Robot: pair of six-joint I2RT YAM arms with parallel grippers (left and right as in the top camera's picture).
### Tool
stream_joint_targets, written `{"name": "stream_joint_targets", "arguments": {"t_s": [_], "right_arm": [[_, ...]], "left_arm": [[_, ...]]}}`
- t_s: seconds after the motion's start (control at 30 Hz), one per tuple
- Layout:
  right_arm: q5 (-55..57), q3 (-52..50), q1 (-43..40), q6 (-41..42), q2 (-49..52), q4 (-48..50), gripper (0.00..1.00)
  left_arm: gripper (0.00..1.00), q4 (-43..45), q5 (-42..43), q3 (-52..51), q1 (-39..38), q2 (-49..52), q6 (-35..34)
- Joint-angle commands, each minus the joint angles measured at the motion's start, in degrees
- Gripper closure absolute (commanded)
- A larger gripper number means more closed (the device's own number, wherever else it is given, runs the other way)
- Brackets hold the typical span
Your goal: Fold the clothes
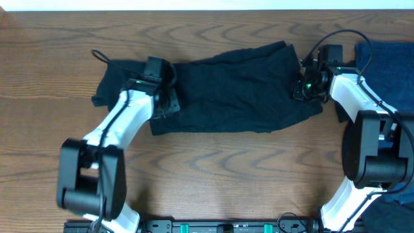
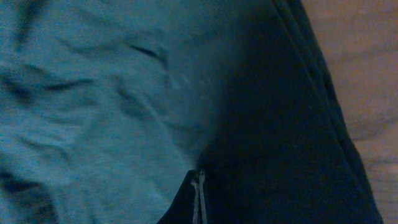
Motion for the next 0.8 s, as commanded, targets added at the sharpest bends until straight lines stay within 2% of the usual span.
{"name": "stream_joint_targets", "arguments": {"t_s": [0.0, 0.2, 0.37, 0.53, 0.77], "right_arm": [[2.0, 0.0, 0.2, -0.9, 1.2, -0.9, 0.99], [7.4, -1.0, 0.2, 0.2, 1.3, -5.6, 0.99], [15.2, -3.5, 0.1, 5.7, 1.3, -12.0, 0.99], [15.8, -3.8, 0.0, 11.8, 1.2, -21.6, 0.99], [15.8, -3.8, 0.5, 14.0, 1.1, -30.1, 0.99]], "left_arm": [[0.94, -0.2, 0.6, -0.1, -1.4, 3.5, -0.1], [0.94, -0.8, 0.6, -0.1, -2.7, 6.5, -0.1], [0.94, -3.5, 0.6, -0.1, -2.9, 6.6, -0.1], [0.94, -7.6, 0.6, -0.1, -2.9, 6.6, 0.1], [0.94, -11.6, 0.6, -0.1, -2.9, 6.6, 1.7]]}}
